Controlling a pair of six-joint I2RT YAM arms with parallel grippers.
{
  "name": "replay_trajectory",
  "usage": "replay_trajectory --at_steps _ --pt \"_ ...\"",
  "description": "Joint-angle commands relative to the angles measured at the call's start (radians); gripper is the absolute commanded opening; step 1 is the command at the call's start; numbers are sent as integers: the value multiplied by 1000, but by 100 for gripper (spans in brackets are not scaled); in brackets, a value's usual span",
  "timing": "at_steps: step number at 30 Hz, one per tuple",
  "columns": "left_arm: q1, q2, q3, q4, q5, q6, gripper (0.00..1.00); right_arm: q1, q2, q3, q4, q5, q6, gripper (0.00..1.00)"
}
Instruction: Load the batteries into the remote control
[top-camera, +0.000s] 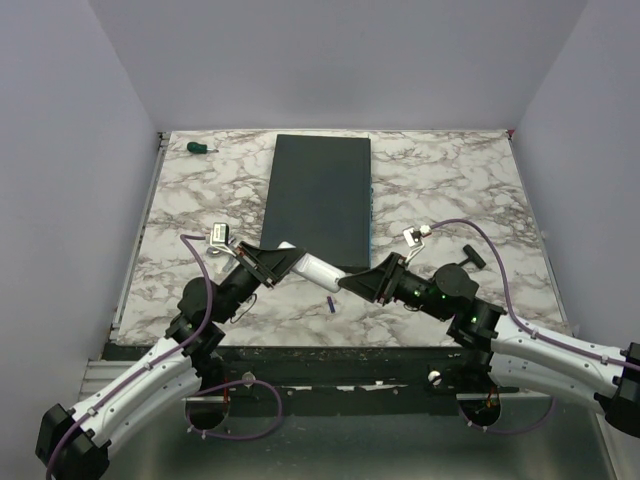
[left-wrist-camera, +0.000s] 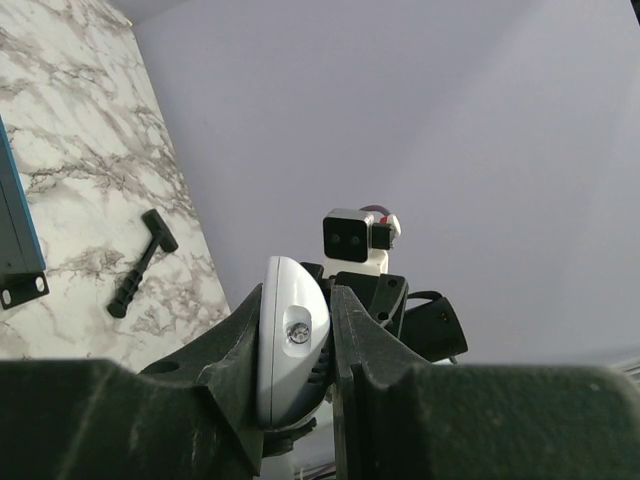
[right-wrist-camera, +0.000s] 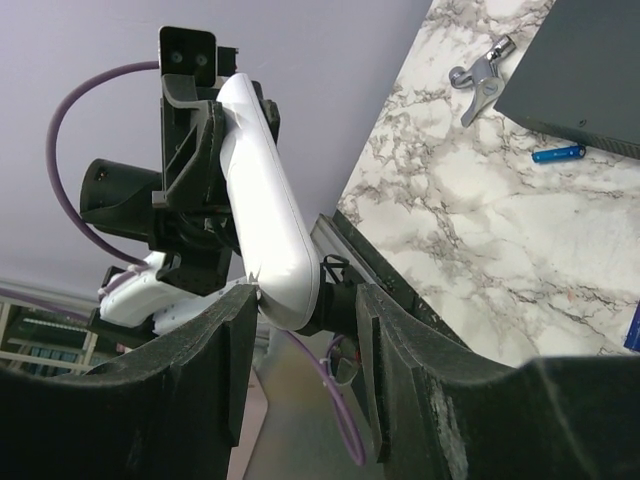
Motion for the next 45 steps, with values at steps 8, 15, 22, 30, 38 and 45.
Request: replay_trajectory --at_steps 8,15,22,30,38,45 --pt "7 0 -16 73 28 -23 0 1 -2 -19 13 76 23 51" --pt "8 2 -18 71 27 -23 0 1 11 -22 11 74 28 51" --pt "8 4 -16 76 25 -28 0 3 32 -18 30 64 27 51" --pt "10 5 -24 80 20 -34 0 1 61 -14 58 57 26 53" --pt "11 15 -33 92 21 -42 0 1 62 -16 97 27 22 63" --pt "12 17 -39 94 17 -43 0 2 56 -19 126 19 13 68"
